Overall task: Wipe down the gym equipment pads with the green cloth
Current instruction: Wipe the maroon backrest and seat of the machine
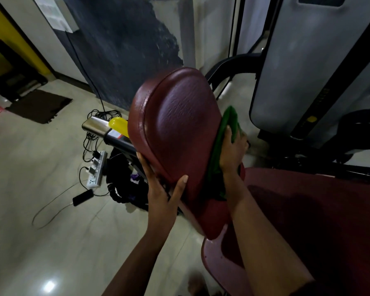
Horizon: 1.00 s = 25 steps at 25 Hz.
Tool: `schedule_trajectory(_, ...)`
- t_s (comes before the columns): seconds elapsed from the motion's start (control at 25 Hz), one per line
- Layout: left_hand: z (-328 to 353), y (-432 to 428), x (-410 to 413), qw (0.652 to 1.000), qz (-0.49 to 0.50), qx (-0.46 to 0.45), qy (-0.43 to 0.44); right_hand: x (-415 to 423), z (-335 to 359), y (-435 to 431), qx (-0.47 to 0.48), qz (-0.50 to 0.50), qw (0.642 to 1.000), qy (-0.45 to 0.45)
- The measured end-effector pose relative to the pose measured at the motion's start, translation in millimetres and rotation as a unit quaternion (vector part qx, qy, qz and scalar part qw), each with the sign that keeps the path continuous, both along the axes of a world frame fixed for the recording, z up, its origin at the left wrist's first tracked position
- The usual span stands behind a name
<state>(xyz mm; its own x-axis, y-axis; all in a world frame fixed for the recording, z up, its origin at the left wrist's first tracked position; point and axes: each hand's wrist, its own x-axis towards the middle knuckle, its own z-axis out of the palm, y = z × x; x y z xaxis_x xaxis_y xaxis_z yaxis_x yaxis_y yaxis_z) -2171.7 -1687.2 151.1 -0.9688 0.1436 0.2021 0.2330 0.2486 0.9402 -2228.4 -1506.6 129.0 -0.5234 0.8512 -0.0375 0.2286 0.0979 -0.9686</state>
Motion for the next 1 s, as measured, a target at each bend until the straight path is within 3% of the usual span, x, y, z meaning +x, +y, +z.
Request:
schedule_trajectory(0.28, 4.2, 2.5, 1.6, 1.000, -0.009, 0.016, -0.009, 36.2, -58.2, 1.6, -0.102, -0.020, 0.987, -0.121)
schedule_trajectory(0.4, 2.7, 7.4, 13.6, 1.000, 0.002, -0.003, 0.011, 58.3, -52.5, 0.2, -0.139, -0.037, 0.988, -0.064)
schedule_trajectory(0.52, -15.0, 10.5, 30.5, 0.999, 0.000, -0.034, 0.024, 84.3, -23.3, -23.6, -0.205, -0.026, 0.976, 0.075)
schedule_trajectory(0.6, -28.3, 11.3, 37.3, 0.999, -0.013, -0.040, 0.016, 95.7, -17.0, -64.8, -0.118, 0.021, 0.989, 0.089)
schedule_trajectory(0.72, -39.6, 13.9, 40.5, 0.999, -0.008, -0.036, 0.004, 100.7, -45.9, -105.3, 0.070, 0.050, 0.996, 0.039)
schedule_trajectory(0.8, -43.1, 15.2, 41.0, 0.999, -0.003, -0.037, 0.008, 97.2, -68.3, -92.3, 0.064, 0.038, 0.997, 0.020)
schedule_trajectory(1.0, -48.2, 16.8, 42.3, 0.999, 0.006, -0.045, 0.014, 97.0, -112.0, -55.4, -0.053, -0.023, 0.998, -0.009)
